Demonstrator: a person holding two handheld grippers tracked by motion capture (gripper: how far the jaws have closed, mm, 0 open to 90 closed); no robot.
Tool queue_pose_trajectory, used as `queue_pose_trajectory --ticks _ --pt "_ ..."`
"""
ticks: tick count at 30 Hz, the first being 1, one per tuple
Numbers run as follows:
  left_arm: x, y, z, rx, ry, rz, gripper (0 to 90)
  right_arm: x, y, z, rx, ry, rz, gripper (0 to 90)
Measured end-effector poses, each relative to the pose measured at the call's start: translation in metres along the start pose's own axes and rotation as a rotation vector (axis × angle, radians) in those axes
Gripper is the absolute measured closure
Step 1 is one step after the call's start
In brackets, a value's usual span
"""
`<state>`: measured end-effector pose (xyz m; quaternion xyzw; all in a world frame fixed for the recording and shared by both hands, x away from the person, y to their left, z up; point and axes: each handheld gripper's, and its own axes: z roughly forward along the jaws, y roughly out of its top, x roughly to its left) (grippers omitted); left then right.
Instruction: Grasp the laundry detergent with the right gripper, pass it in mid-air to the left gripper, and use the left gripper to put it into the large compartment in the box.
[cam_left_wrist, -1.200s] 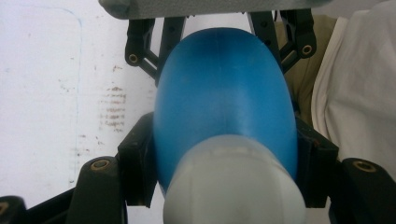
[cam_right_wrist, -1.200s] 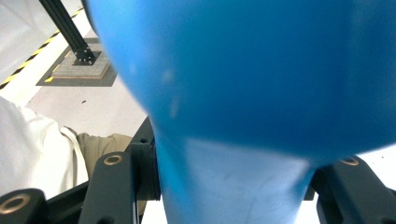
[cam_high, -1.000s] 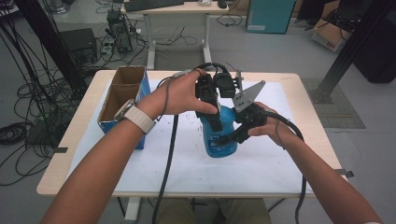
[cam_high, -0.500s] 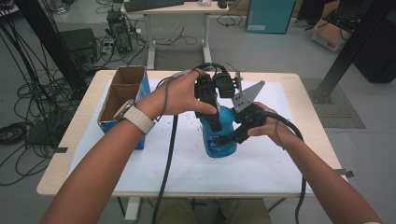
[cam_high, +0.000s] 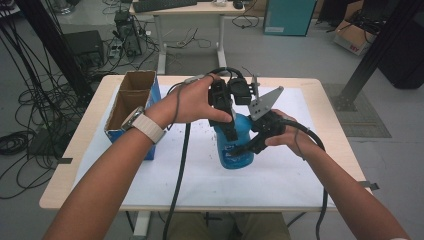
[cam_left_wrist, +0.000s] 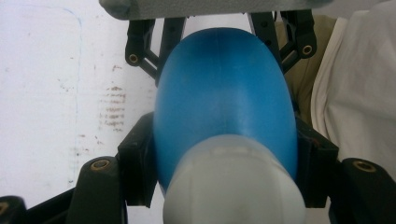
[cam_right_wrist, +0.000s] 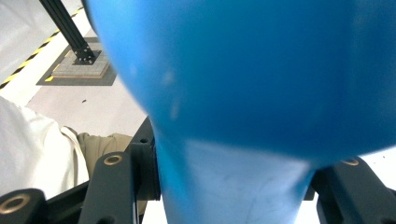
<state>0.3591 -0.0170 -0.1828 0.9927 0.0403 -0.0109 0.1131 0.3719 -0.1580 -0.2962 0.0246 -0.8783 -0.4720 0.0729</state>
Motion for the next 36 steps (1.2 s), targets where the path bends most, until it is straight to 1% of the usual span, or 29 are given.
queue_pose_trajectory --ticks 17,31,36 --pt "0.0004 -0.0004 -0.0002 0.002 -0.004 0.0 37.3 -0.0002 0.0002 0.0004 0.0 0.0 -0.001 43.4" --pt "0.0 -0.0008 0.0005 0.002 0.001 0.002 37.3 0.0 -0.0001 0.0008 0.0 0.002 -0.004 43.4" --pt "0.0003 -0.0007 0.0009 0.007 -0.006 0.002 37.3 0.0002 -0.0004 0.0012 0.003 0.003 -0.001 43.4"
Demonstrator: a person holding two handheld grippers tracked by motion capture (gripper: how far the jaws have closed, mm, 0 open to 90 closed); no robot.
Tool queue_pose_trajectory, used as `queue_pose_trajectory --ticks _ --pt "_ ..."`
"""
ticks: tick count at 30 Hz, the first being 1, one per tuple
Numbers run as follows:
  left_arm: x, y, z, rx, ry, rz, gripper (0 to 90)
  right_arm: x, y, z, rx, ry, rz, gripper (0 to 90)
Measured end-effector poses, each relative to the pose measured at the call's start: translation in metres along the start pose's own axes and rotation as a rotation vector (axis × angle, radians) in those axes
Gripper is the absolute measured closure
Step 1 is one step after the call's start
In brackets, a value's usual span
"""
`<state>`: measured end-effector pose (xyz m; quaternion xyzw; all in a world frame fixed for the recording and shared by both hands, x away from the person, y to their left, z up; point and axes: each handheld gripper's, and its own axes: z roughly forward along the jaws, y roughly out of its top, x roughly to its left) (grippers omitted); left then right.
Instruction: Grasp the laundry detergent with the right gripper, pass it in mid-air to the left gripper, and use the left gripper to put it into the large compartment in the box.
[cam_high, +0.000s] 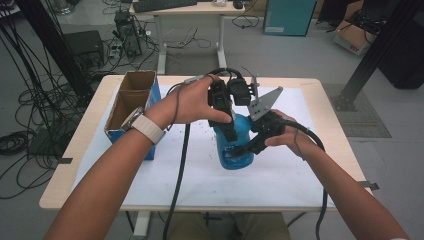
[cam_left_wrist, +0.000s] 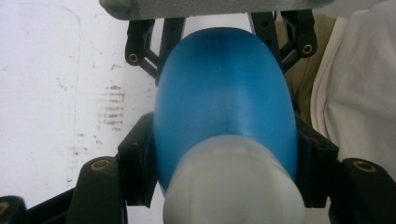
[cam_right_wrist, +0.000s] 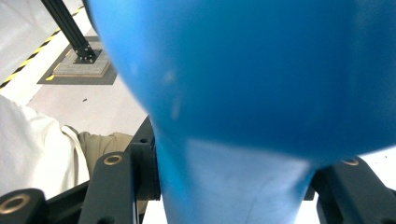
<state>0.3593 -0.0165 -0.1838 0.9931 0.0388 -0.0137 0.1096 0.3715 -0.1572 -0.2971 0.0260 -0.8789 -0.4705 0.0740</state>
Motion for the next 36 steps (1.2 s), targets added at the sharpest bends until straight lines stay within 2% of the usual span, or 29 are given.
queue_pose_trajectory --ticks 36 --pt "0.0 -0.0021 0.0 -0.005 0.002 -0.01 37.3 -0.0006 0.0005 0.002 -0.003 0.004 0.0 43.3"
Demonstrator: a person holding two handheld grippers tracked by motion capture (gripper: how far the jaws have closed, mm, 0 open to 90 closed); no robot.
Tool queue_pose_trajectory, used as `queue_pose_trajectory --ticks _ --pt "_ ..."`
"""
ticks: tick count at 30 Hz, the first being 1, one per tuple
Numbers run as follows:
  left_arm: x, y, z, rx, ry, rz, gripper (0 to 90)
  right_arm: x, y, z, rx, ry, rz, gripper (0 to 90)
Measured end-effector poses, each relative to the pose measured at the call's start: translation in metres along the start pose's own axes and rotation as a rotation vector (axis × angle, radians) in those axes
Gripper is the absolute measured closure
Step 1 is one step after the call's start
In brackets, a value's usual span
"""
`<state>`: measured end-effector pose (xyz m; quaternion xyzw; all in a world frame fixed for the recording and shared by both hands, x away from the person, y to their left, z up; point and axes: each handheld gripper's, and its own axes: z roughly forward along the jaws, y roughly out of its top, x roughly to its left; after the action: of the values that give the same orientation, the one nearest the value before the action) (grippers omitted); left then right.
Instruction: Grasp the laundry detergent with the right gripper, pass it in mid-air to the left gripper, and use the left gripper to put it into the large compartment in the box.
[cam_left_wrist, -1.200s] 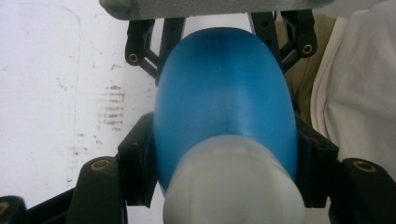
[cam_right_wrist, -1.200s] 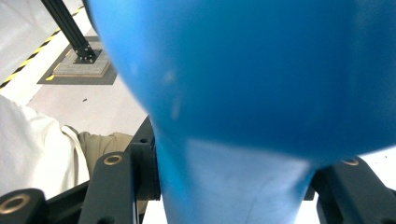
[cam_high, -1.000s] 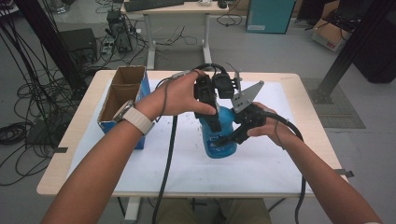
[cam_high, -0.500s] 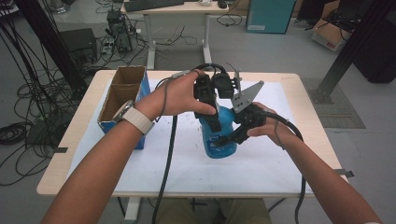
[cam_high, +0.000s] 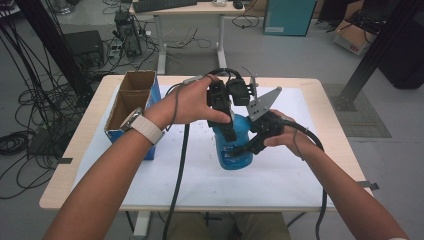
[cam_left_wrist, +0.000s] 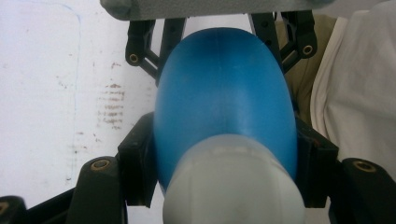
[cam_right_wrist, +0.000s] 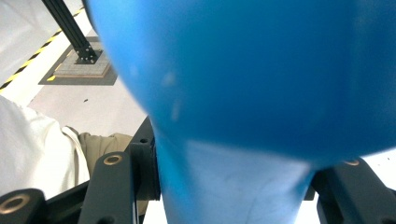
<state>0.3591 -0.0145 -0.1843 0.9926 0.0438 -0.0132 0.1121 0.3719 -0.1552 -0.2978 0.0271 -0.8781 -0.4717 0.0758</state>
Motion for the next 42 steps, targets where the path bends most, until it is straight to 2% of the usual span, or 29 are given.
queue_pose_trajectory --ticks 12,18,19,21,23,27,28,31,36,42 --pt "-0.001 0.002 0.001 0.002 0.003 0.001 37.4 0.0 -0.002 0.001 -0.004 0.006 -0.006 43.1" --pt "0.0 0.004 0.002 0.014 0.01 0.0 37.5 0.001 -0.004 0.001 -0.012 -0.022 -0.015 41.5" --pt "0.0 0.004 0.002 0.017 0.006 -0.002 37.5 0.001 -0.005 0.002 -0.003 -0.033 -0.018 35.7" --pt "0.001 0.003 0.002 0.018 0.013 -0.011 37.4 0.001 -0.009 0.004 0.036 -0.05 0.017 18.0" --pt "0.002 0.002 0.001 0.025 0.016 -0.018 37.4 0.0 -0.017 0.001 0.048 -0.07 0.051 12.4" --pt "0.005 -0.003 0.001 0.048 0.032 -0.035 37.4 -0.001 -0.029 -0.013 0.06 -0.119 0.095 8.1" --pt "0.006 -0.005 0.002 0.045 0.034 -0.052 37.4 -0.001 -0.03 -0.018 0.067 -0.128 0.11 8.1" --pt "0.008 -0.009 0.001 0.052 0.045 -0.075 37.4 -0.002 -0.036 -0.029 0.12 -0.17 0.11 8.1" --pt "0.012 -0.014 -0.005 0.05 0.066 -0.127 37.4 -0.004 -0.046 -0.047 0.211 -0.222 0.136 8.6" --pt "0.015 -0.016 -0.015 0.076 0.089 -0.166 37.4 -0.005 -0.055 -0.068 0.277 -0.276 0.173 8.8"
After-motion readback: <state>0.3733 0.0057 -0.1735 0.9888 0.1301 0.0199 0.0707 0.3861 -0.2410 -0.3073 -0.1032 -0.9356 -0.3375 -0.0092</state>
